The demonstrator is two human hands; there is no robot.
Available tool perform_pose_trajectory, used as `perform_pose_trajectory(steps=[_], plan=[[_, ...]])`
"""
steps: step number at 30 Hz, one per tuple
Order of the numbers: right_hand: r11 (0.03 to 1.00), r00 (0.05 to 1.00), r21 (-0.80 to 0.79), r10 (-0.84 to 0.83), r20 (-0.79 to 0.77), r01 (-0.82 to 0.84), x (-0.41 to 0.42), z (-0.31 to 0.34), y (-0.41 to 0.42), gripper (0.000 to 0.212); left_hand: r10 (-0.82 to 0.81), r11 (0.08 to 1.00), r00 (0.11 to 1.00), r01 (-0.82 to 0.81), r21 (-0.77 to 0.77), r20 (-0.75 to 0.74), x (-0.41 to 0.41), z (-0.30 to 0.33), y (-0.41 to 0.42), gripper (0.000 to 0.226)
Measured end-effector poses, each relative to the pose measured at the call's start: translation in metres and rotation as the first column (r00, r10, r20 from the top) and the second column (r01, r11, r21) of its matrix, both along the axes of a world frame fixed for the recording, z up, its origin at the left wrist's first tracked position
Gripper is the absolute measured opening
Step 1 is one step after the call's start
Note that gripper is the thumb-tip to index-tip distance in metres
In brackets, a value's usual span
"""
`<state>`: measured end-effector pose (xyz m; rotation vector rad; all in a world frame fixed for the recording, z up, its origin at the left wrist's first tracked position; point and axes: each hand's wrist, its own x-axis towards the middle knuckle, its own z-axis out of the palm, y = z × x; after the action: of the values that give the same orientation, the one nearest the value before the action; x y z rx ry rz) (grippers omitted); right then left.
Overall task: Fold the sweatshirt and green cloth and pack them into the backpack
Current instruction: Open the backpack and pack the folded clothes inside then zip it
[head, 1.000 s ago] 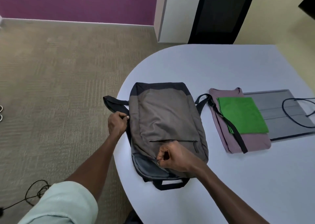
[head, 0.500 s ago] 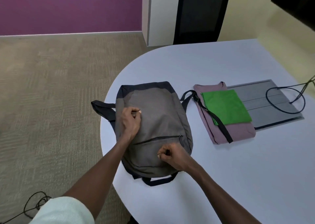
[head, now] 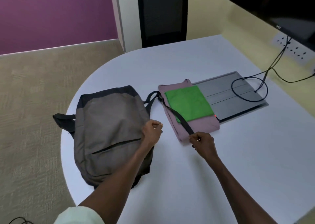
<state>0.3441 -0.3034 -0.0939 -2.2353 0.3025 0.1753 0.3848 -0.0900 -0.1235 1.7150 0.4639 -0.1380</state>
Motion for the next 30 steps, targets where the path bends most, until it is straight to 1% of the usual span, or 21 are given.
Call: perform_pose_trajectory(steps=[2,5,7,8,9,11,12,14,16,18,19,21,22,23,24,25,26,27,28,29,30], plan=[[0.999,1.0,-0.032,-0.015,0.006,0.016,0.01,-0.003,-0.021,0.011,-0.004,0.999,0.998,0.002,-0.033,-0.065,0.009,-0.004,-0.031,0.009],[0.998,0.999,-0.065,-0.021,0.023,0.023,0.025,-0.006,-0.041,0.012,0.02,0.988,0.993,-0.001,0.156,-0.117,0.023,-0.003,-0.07,0.015],[0.995,0.999,-0.095,-0.022,0.036,0.026,0.035,-0.008,-0.049,0.011,0.025,0.965,0.993,0.005,0.261,-0.111,0.033,0.005,-0.087,0.027],[0.994,0.999,-0.108,-0.021,0.039,0.025,0.04,-0.009,-0.053,0.011,-0.016,0.936,0.996,0.045,0.349,-0.086,0.039,0.006,-0.091,0.03],[0.993,0.999,-0.118,-0.009,0.045,0.014,0.046,-0.009,-0.056,0.01,-0.113,0.872,0.992,0.128,0.472,-0.06,0.045,0.006,-0.093,0.034],[0.99,0.998,-0.141,0.035,0.051,-0.027,0.056,-0.01,-0.062,0.01,-0.377,0.614,0.922,0.319,0.722,-0.087,0.058,0.001,-0.091,0.041],[0.986,0.997,-0.159,0.059,0.044,-0.052,0.061,-0.011,-0.065,0.011,-0.469,0.484,0.872,0.385,0.786,-0.139,0.065,-0.002,-0.088,0.041],[0.978,0.996,-0.186,0.093,0.01,-0.09,0.069,-0.015,-0.069,0.011,-0.566,0.307,0.801,0.424,0.852,-0.195,0.077,-0.009,-0.079,0.034],[0.974,0.994,-0.199,0.107,-0.024,-0.11,0.075,-0.02,-0.072,0.011,-0.661,0.211,0.731,0.397,0.893,-0.169,0.087,-0.014,-0.069,0.027],[0.968,0.992,-0.215,0.122,-0.038,-0.127,0.08,-0.026,-0.076,0.011,-0.739,0.179,0.662,0.368,0.912,-0.122,0.098,-0.017,-0.054,0.02],[0.963,0.99,-0.229,0.136,-0.048,-0.144,0.083,-0.028,-0.077,0.013,-0.767,0.146,0.63,0.355,0.923,-0.121,0.103,-0.017,-0.045,0.019],[0.95,0.984,-0.259,0.158,-0.085,-0.175,0.087,-0.034,-0.079,0.015,-0.778,0.034,0.6,0.338,0.94,-0.187,0.109,-0.018,-0.022,0.019],[0.95,0.985,-0.265,0.146,-0.095,-0.167,0.089,-0.036,-0.079,0.016,-0.753,-0.047,0.597,0.371,0.928,-0.277,0.111,-0.02,-0.01,0.021],[0.954,0.99,-0.268,0.113,-0.088,-0.132,0.091,-0.037,-0.079,0.016,-0.707,-0.161,0.577,0.43,0.888,-0.408,0.111,-0.02,-0.001,0.024],[0.96,0.997,-0.271,0.065,-0.052,-0.076,0.094,-0.038,-0.078,0.018,-0.644,-0.267,0.547,0.494,0.828,-0.534,0.111,-0.021,0.005,0.027],[0.959,1.0,-0.281,0.02,0.014,-0.016,0.096,-0.039,-0.078,0.021,-0.589,-0.335,0.512,0.549,0.766,-0.625,0.111,-0.02,0.006,0.03],[0.952,0.996,-0.306,-0.004,0.087,0.03,0.1,-0.04,-0.079,0.026,-0.556,-0.319,0.495,0.615,0.721,-0.668,0.112,-0.019,0.003,0.031],[0.936,0.991,-0.349,-0.008,0.132,0.054,0.104,-0.039,-0.079,0.033,-0.545,-0.221,0.496,0.693,0.687,-0.676,0.113,-0.017,-0.004,0.035],[0.92,0.992,-0.388,-0.013,0.122,0.06,0.108,-0.039,-0.079,0.042,-0.547,-0.059,0.525,0.753,0.656,-0.652,0.116,-0.017,-0.013,0.038],[0.914,0.998,-0.403,-0.024,0.062,0.047,0.113,-0.038,-0.08,0.053,-0.546,0.145,0.58,0.776,0.613,-0.605,0.118,-0.017,-0.025,0.041],[0.92,0.999,-0.391,-0.028,-0.028,0.015,0.119,-0.039,-0.082,0.062,-0.527,0.357,0.667,0.737,0.575,-0.527,0.118,-0.019,-0.037,0.042]])
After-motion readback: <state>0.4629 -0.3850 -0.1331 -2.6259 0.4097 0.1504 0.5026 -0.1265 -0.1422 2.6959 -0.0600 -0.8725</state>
